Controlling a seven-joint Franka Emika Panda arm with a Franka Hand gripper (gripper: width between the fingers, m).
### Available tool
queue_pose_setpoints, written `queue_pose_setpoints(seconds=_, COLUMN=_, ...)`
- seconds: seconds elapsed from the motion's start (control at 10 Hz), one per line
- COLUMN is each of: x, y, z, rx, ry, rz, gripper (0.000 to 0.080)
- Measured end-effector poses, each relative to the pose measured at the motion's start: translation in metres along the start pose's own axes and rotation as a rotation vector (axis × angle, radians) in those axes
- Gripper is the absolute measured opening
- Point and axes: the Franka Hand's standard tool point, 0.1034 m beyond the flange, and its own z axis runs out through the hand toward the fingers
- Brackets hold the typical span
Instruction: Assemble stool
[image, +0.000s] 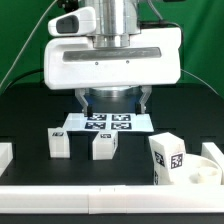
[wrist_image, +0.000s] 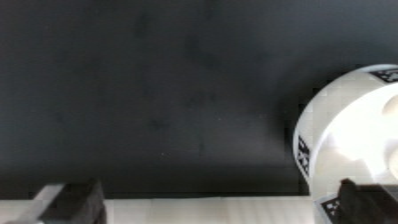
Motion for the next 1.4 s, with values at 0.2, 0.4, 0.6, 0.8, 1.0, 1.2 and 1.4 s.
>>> queue_pose_setpoints(seconds=0.2, x=-0.007, y=0.012, z=0.008, rx=0.027, ry=-0.049, rz=0.043, gripper=0.0649)
queue_pose_setpoints(seconds=0.4, x=-0.023, y=0.018, z=0.018, rx=0.077, ry=-0.241, rz=0.172, gripper=0.0649)
queue_pose_setpoints(seconds=0.6, x=-0.027, y=0.019, z=0.027, rx=0.097, ry=-0.389, rz=0.204, gripper=0.0649)
queue_pose_setpoints(seconds=0.8, x=-0.030, y=0.018, z=0.025, rx=0.118, ry=-0.481, rz=0.199, gripper=0.0649)
queue_pose_setpoints(seconds=1.0, x=-0.039, y=0.019, z=0.027, rx=0.140, ry=-0.624, rz=0.195, gripper=0.0649)
queue_pose_setpoints(seconds=1.2, x=-0.049, y=0.026, z=0.038, rx=0.136, ry=-0.874, rz=0.223, gripper=0.0649)
queue_pose_setpoints(seconds=1.4, x=-0.053, y=0.031, z=0.043, rx=0.118, ry=-1.018, rz=0.207, gripper=0.0649)
